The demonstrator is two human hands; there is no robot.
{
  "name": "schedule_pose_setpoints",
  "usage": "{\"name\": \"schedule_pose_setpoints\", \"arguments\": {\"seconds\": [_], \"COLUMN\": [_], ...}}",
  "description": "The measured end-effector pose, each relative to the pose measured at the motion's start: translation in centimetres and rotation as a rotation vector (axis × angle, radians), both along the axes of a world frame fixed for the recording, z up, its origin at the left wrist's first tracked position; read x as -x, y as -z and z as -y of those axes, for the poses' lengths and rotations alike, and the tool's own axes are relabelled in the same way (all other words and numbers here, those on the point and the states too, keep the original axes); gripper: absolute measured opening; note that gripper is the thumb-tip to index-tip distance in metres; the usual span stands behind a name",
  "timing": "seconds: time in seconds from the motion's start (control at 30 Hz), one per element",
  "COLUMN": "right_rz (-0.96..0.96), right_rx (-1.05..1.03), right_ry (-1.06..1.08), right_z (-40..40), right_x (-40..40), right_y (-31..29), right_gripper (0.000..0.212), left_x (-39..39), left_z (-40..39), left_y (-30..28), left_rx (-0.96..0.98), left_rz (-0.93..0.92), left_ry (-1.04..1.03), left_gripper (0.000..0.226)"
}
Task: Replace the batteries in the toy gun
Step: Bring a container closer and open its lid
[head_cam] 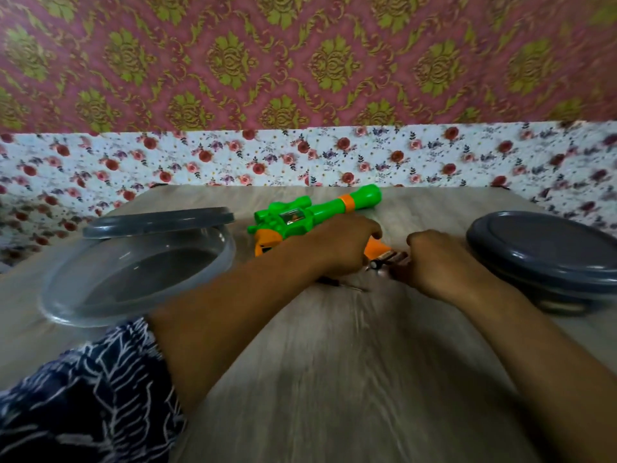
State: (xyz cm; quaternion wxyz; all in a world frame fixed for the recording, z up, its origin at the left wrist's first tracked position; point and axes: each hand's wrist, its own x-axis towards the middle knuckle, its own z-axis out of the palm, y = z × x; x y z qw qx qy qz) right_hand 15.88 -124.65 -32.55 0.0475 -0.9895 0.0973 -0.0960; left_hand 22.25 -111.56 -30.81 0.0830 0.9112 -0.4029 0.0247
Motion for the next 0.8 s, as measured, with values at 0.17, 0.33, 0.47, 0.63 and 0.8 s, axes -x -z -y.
{"name": "schedule_pose_setpoints", "arguments": {"seconds": [0.17, 0.33, 0.47, 0.63, 0.8], "right_rz": [-0.01, -0.022, -0.012, 0.012, 0.045], "right_rx": [-0.066, -0.063, -0.082, -0.094, -0.107], "right_ry": [0.005, -0.038, -0.063, -0.066, -0.038], "right_z": [0.9, 1.1, 1.2, 1.4, 1.3], "right_x": [-0.6, -0.9, -1.0, -1.1, -1.2], "right_y": [0.9, 1.0, 1.0, 0.9, 1.6], "right_gripper": [0.061, 0.06, 0.057, 0.05, 0.044], "left_x": [-1.3, -1.5, -1.6, -1.5, -1.3], "left_z": [2.7, 4.4, 4.8, 4.6, 3.5], "left_y": [-0.8, -0.9, -0.7, -0.2, -0.1], "left_rx": [-0.268, -0.384, -0.397, -0.377, -0.338], "left_rz": [0.025, 0.102, 0.142, 0.234, 0.245], "left_ry": [0.046, 0.113, 0.145, 0.161, 0.146], "left_gripper": [0.066, 0.06, 0.05, 0.036, 0.031]}}
